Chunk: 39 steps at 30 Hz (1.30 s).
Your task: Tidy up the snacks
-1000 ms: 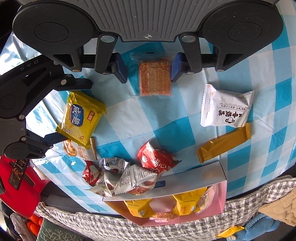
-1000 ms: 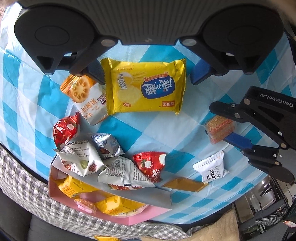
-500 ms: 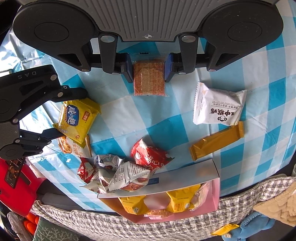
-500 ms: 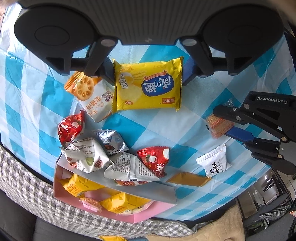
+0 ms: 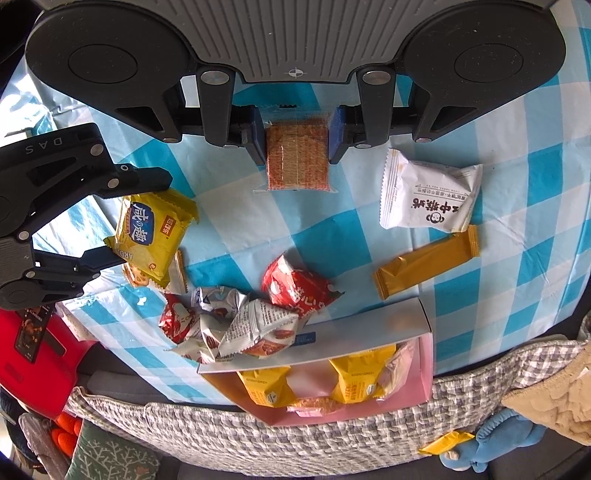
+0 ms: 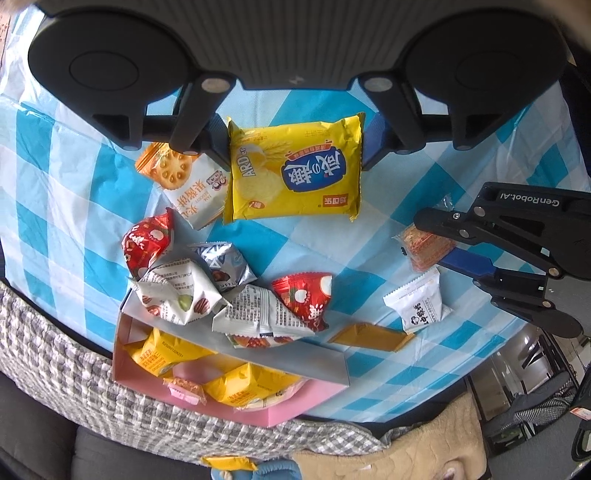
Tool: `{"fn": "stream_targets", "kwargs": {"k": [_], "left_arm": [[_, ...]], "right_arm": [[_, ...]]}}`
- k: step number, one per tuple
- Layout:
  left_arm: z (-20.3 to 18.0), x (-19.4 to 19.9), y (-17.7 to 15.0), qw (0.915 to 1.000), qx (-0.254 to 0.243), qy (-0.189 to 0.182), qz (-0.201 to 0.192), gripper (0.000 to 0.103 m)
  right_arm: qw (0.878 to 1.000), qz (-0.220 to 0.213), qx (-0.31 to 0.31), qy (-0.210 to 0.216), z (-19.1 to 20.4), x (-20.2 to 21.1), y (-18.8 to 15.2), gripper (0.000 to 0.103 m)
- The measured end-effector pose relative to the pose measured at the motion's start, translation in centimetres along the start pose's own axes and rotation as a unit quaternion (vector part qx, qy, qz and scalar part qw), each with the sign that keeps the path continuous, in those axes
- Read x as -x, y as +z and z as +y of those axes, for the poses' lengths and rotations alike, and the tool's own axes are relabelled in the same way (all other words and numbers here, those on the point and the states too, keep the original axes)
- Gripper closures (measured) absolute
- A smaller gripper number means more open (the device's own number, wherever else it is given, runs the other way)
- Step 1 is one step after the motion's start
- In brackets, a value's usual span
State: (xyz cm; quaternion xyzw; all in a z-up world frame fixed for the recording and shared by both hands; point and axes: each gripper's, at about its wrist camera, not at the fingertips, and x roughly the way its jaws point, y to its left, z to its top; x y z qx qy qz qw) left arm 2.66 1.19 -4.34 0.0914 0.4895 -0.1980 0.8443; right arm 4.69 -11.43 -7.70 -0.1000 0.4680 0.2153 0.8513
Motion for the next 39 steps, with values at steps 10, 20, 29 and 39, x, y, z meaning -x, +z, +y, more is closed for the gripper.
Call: {"fn": "stream_targets", "kwargs": {"k": [10, 20, 29, 39], "left_arm": [[0.6, 1.4, 1.4, 0.9995, 0.012, -0.001, -0.03, 0.071], [0.6, 3.1, 3.8, 0.9972, 0.024, 0.0, -0.071, 0.071], [0.8, 4.1, 6.0, 0.9939, 0.043, 0.003, -0.101, 0.071], [1.3, 3.5, 9.0, 0.994, 0.053, 0.013, -0.094, 0.071]], "right_arm": [[0.999, -0.031, -0.024, -0.005, -1.2, 1.5, 1.0, 0.036], [0.995, -0.079, -0.057, -0.005, -2.9, 3.2, 3.2, 0.036], [0.988, -0.116, -0.103, -0.013, -4.5, 4.1, 5.4, 0.036], [0.979, -0.133, -0.151, -0.027, -7.9, 4.6, 6.5, 0.036]]}}
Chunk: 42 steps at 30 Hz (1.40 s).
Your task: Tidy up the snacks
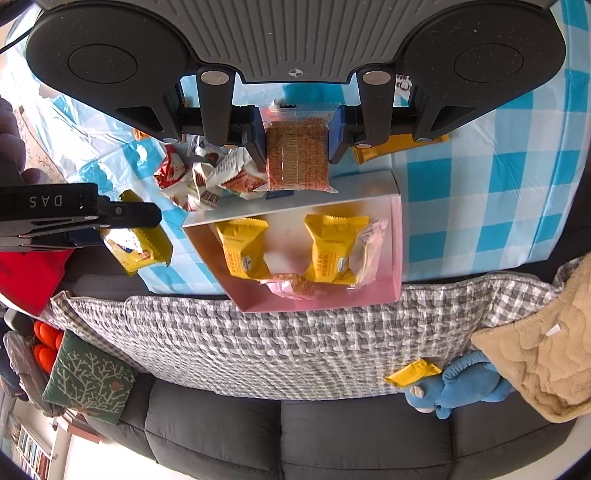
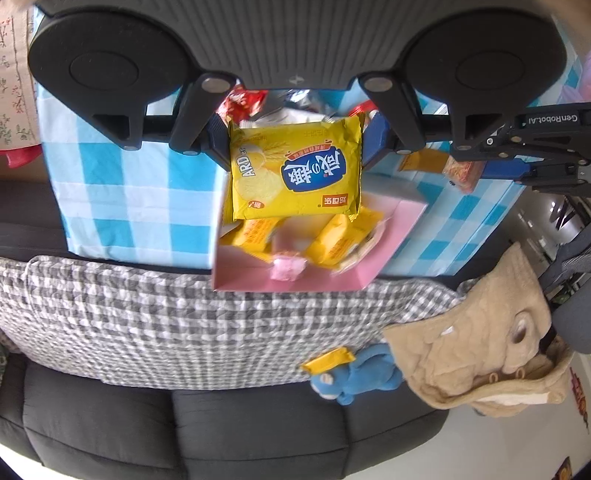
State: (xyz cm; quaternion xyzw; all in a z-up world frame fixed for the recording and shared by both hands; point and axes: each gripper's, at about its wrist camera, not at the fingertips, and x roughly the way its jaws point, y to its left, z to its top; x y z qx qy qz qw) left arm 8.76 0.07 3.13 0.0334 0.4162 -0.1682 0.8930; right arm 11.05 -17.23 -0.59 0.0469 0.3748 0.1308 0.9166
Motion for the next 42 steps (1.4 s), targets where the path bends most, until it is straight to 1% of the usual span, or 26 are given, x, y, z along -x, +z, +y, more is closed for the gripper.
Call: {"fn": "stream_targets", "kwargs": {"k": [4, 9, 15, 17, 21, 27, 30, 34, 38, 42], "left_arm": [[-0.1, -1.8, 2.1, 0.9999, -0.005, 0.009, 0.007, 0.071], [-0.7, -4.5, 4.6, 0.9999, -0.012, 0.004, 0.007, 0.071], [-1.3, -8.6, 6.6, 0.9997, -0.021, 0.002, 0.015, 0.071], [-1.3, -9.9, 7.0, 0.9996, -0.025, 0.002, 0.015, 0.071], [-1.4, -12.4, 7.8, 0.9993, -0.033, -0.003, 0.015, 0.071], [-1.2, -15.7, 8.2, 0.9989, -0.034, 0.005, 0.034, 0.071], [-1.0, -16.4, 8.2, 0.9987, -0.037, 0.008, 0.036, 0.071], [-0.9, -16.8, 8.2, 0.9979, -0.05, 0.019, 0.036, 0.074], [-0.2, -17.1, 8.3, 0.9979, -0.048, 0.025, 0.036, 0.074], [0.5, -17.3, 8.2, 0.9979, -0.047, 0.028, 0.035, 0.074]], "right_arm": [[1.0, -0.001, -0.007, -0.006, -0.6, -0.8, 0.9, 0.036], [1.0, -0.004, 0.008, -0.017, -0.7, -2.6, 2.7, 0.036], [0.999, -0.005, 0.031, -0.038, -1.5, -5.4, 4.9, 0.036], [0.998, -0.003, 0.036, -0.052, -2.0, -6.7, 5.5, 0.036], [0.997, 0.006, 0.027, -0.065, -3.2, -9.2, 6.9, 0.036], [0.995, 0.017, 0.046, -0.087, -3.5, -12.4, 8.1, 0.036], [0.992, 0.025, 0.067, -0.099, -3.0, -13.7, 8.2, 0.036], [0.987, 0.034, 0.108, -0.117, -1.9, -15.0, 7.9, 0.036], [0.985, 0.034, 0.127, -0.113, -1.0, -15.4, 7.4, 0.036], [0.987, 0.039, 0.129, -0.084, -0.4, -15.6, 7.5, 0.036]]}}
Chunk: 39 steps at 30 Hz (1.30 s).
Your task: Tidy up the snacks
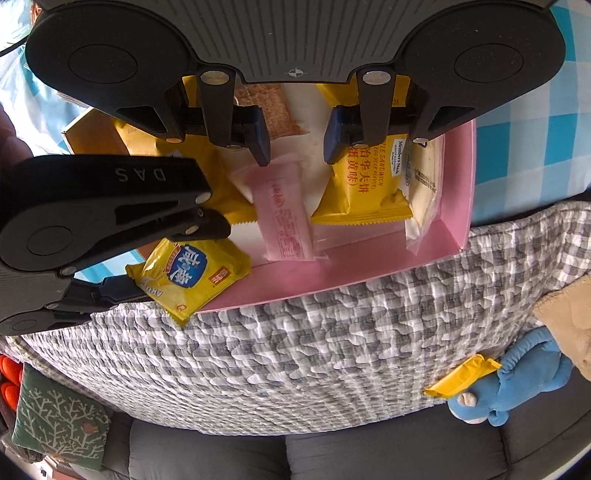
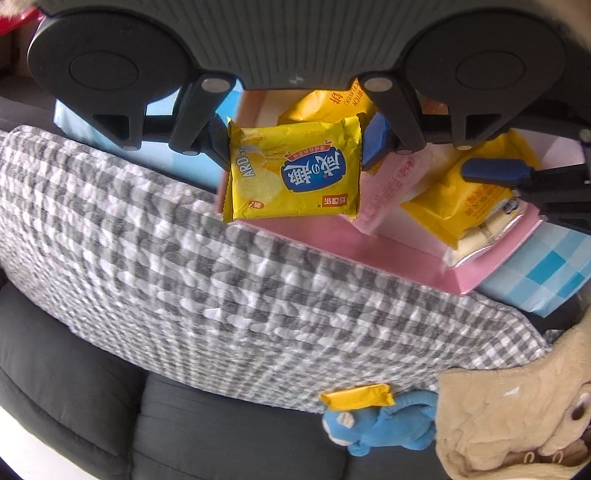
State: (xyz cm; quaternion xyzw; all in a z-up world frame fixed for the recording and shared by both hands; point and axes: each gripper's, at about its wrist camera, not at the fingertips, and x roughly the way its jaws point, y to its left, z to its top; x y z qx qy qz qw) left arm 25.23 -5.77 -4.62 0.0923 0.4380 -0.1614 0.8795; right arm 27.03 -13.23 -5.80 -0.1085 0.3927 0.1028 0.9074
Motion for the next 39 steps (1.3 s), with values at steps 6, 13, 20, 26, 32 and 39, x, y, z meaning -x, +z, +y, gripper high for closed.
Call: {"fn": "stream_targets", "kwargs": {"k": [6, 13, 20, 26, 32, 39], "left_arm": [[0.2, 0.2, -0.1, 0.9999, -0.002, -0.014, 0.001, 0.068], [-1.1, 1.7, -0.5, 0.9993, -0.026, -0.022, -0.011, 0.035], [-1.8, 4.5, -0.9, 0.9992, -0.028, -0.021, -0.018, 0.023], [-1.6, 7.0, -2.1, 0.9993, -0.022, -0.02, -0.023, 0.022], [-1.3, 9.6, -3.6, 0.9994, -0.01, -0.021, -0.027, 0.018], [-1.1, 11.5, -6.0, 0.9995, 0.0, -0.019, -0.025, 0.016]], "right_arm": [[0.999, 0.001, -0.034, 0.007, -0.5, -0.1, 0.5, 0.025], [0.996, -0.011, -0.086, 0.021, -2.0, 1.7, 0.4, 0.015], [0.995, -0.018, -0.094, 0.014, -2.1, 4.5, -0.5, 0.011], [0.994, -0.024, -0.103, 0.016, -1.8, 7.4, -1.5, 0.009], [0.995, -0.034, -0.095, 0.011, -1.1, 10.3, -2.6, 0.007], [0.997, -0.041, -0.072, -0.002, 0.6, 13.0, -4.1, 0.004]]}}
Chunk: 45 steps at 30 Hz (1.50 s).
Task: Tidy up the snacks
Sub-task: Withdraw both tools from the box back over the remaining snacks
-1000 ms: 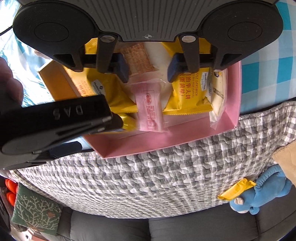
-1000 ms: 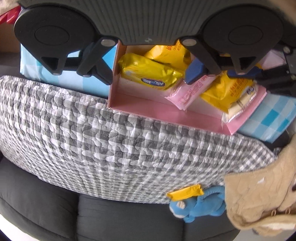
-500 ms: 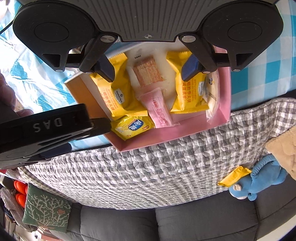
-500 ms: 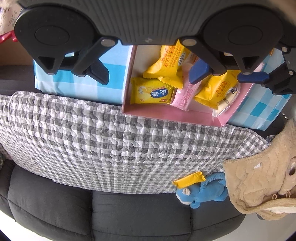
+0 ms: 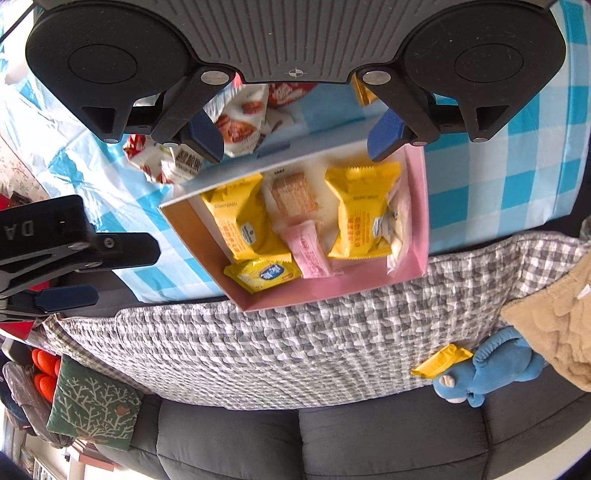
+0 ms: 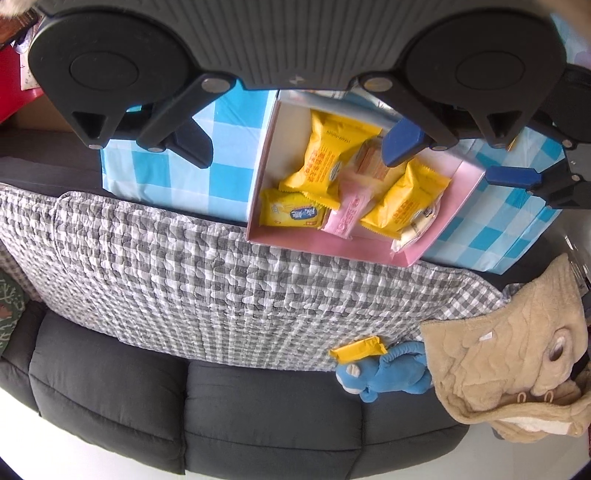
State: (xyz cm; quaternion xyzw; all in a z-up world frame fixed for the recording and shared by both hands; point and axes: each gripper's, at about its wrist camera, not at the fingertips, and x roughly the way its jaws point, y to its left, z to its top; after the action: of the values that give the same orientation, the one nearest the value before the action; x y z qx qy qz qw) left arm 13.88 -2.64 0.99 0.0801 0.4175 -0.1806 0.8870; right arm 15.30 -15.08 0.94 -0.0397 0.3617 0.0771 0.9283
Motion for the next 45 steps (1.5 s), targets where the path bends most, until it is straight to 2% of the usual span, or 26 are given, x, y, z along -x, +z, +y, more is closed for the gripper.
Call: {"fn": "stream_targets", "kwargs": {"k": [9, 19, 26, 31, 37, 45], "left_arm": [[0.5, 1.9, -3.2, 0.9994, 0.023, 0.011, 0.023, 0.014], [0.7, 3.8, -6.3, 0.9992, 0.032, 0.018, 0.019, 0.01], [1.3, 4.1, -8.1, 0.9989, 0.04, 0.019, 0.015, 0.007], [2.1, 4.0, -8.8, 0.9983, 0.04, 0.03, 0.03, 0.007], [3.8, 3.9, -9.4, 0.9964, 0.053, 0.053, 0.041, 0.007], [5.7, 2.6, -10.3, 0.9904, 0.08, 0.07, 0.088, 0.007]], "right_arm": [[1.0, -0.006, -0.006, 0.009, 1.3, 2.6, -3.0, 0.001], [0.999, -0.003, -0.031, 0.015, 2.0, 4.2, -6.2, 0.0], [1.0, -0.001, -0.028, 0.011, 2.6, 4.3, -8.3, 0.0], [0.999, -0.001, -0.035, 0.011, 2.2, 4.1, -9.5, 0.0], [0.999, 0.021, -0.024, -0.01, 1.7, 3.4, -10.5, 0.0], [0.996, 0.082, -0.029, -0.019, 1.5, 1.8, -11.2, 0.0]]}}
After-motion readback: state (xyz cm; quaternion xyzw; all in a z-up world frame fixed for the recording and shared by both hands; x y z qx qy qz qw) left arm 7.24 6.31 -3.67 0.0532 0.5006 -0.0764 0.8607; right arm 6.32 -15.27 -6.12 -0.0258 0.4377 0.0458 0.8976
